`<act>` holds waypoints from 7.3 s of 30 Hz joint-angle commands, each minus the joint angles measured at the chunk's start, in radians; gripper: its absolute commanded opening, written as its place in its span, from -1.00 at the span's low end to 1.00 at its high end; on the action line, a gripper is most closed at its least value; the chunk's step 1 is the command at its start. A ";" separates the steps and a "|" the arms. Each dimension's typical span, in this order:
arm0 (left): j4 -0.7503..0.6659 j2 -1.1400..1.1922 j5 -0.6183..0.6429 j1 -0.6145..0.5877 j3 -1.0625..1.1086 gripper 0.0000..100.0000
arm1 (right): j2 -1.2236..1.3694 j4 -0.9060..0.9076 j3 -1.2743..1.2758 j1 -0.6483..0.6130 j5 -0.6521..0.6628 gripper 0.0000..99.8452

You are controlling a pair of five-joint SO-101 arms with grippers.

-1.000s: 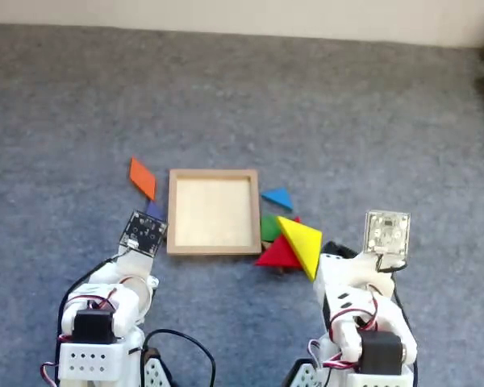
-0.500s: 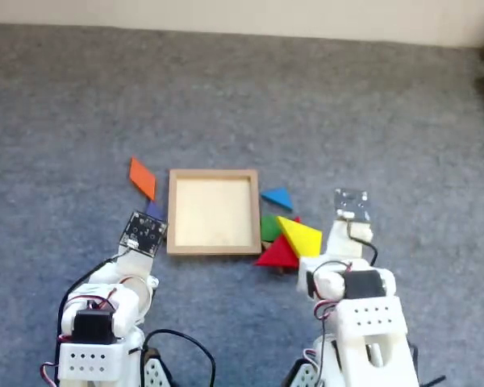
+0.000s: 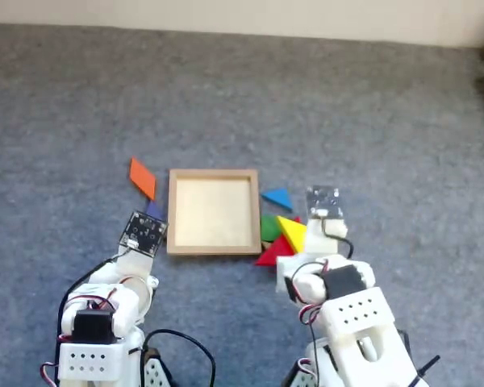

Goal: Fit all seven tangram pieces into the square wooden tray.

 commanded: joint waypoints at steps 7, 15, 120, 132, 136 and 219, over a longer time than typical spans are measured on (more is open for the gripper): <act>0.005 -0.035 0.011 -0.012 0.021 -0.99 | 0.010 0.065 -0.272 -0.013 0.338 -0.99; 0.005 -0.035 0.011 -0.012 0.021 -0.99 | 0.022 0.042 -0.295 0.051 0.500 -0.96; 0.005 -0.035 0.011 -0.012 0.021 -0.99 | 1.152 0.024 -0.739 0.268 0.486 -0.58; 0.005 -0.035 0.011 -0.012 0.021 -0.99 | 1.006 0.065 -0.739 0.311 0.543 -0.37; 0.005 -0.035 0.011 -0.012 0.021 -0.99 | 1.006 0.062 -0.739 0.291 0.578 -0.16; 0.005 -0.035 0.011 -0.012 0.021 -0.99 | 1.006 -0.042 -1.013 -0.295 0.267 -0.59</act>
